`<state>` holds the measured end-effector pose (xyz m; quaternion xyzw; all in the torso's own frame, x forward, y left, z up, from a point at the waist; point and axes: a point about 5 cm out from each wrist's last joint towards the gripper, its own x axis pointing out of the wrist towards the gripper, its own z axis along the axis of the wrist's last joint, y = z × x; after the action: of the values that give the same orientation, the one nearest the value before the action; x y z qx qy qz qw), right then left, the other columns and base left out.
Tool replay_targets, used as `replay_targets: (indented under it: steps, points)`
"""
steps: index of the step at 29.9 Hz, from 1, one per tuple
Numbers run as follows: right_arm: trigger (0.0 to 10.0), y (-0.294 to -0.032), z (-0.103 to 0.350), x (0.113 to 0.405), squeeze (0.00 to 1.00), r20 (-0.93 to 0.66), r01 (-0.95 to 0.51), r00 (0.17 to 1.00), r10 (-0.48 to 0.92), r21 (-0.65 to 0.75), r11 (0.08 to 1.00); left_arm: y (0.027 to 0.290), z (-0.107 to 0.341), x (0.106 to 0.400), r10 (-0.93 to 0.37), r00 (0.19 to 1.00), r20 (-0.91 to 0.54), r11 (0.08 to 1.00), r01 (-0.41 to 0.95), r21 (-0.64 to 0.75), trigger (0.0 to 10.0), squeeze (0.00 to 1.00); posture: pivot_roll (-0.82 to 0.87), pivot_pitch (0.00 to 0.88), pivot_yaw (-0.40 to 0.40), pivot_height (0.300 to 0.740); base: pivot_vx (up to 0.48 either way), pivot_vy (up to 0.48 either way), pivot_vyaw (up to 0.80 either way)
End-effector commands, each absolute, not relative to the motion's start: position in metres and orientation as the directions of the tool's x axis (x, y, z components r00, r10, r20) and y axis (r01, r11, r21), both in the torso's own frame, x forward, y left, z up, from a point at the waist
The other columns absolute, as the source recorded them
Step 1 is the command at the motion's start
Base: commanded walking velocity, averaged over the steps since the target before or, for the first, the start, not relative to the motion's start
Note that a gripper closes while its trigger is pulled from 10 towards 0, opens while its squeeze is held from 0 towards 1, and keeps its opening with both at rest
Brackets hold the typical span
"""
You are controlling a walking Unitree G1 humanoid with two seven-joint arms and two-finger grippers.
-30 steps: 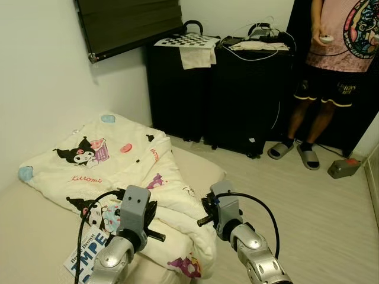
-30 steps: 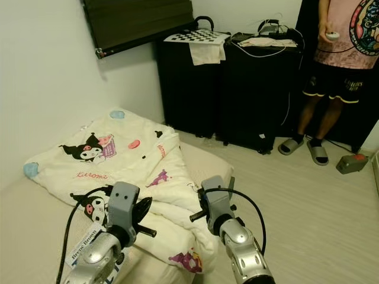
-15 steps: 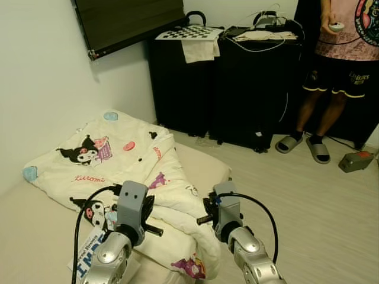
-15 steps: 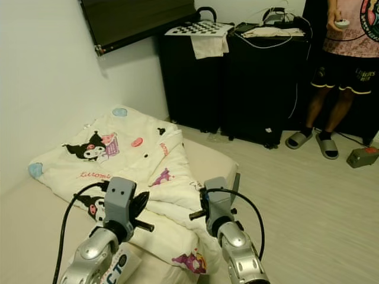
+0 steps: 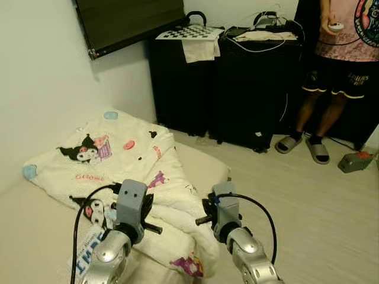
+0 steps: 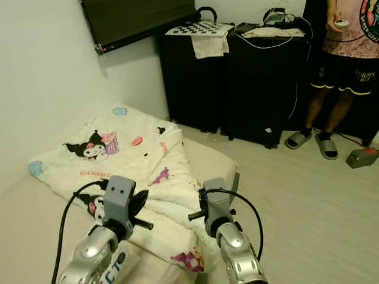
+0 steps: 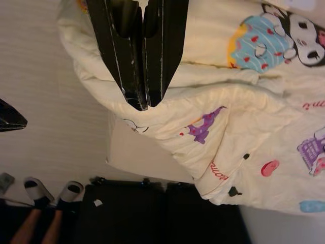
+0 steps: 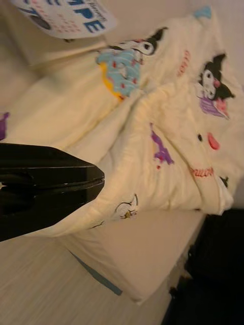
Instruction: Clean up the room
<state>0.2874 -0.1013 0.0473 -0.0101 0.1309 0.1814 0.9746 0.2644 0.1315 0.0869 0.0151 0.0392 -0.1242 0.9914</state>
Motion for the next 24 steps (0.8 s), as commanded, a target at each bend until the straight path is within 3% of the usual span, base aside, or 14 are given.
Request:
replay_targets:
  steps: [1, 16, 24]
  points:
    - [10.0, -0.1018, 0.048, 0.2866, 0.0, -0.256, -0.349, 0.903, 0.345, 0.031, 0.937, 0.133, 0.0849, 0.2628, -0.244, 0.965, -0.099, 0.968, 0.249, 0.038, 10.0, 0.0, -0.02, 0.065, 0.054, 0.74, 0.0, -0.48, 0.0]
    - [10.0, -0.1016, 0.0478, 0.2867, 0.0, -0.257, -0.345, 0.904, 0.342, 0.035, 0.938, 0.1347, 0.0856, 0.2632, -0.247, 0.964, -0.103, 0.967, 0.251, 0.032, 10.0, 0.0, -0.02, 0.07, 0.057, 0.74, 0.0, -0.455, 0.0]
    - [10.0, -0.1012, 0.0478, 0.2869, 0.0, -0.256, -0.343, 0.905, 0.341, 0.036, 0.939, 0.1364, 0.0857, 0.263, -0.246, 0.963, -0.108, 0.969, 0.248, -0.003, 10.0, 0.0, -0.02, 0.069, 0.059, 0.74, 0.0, 0.42, 0.0]
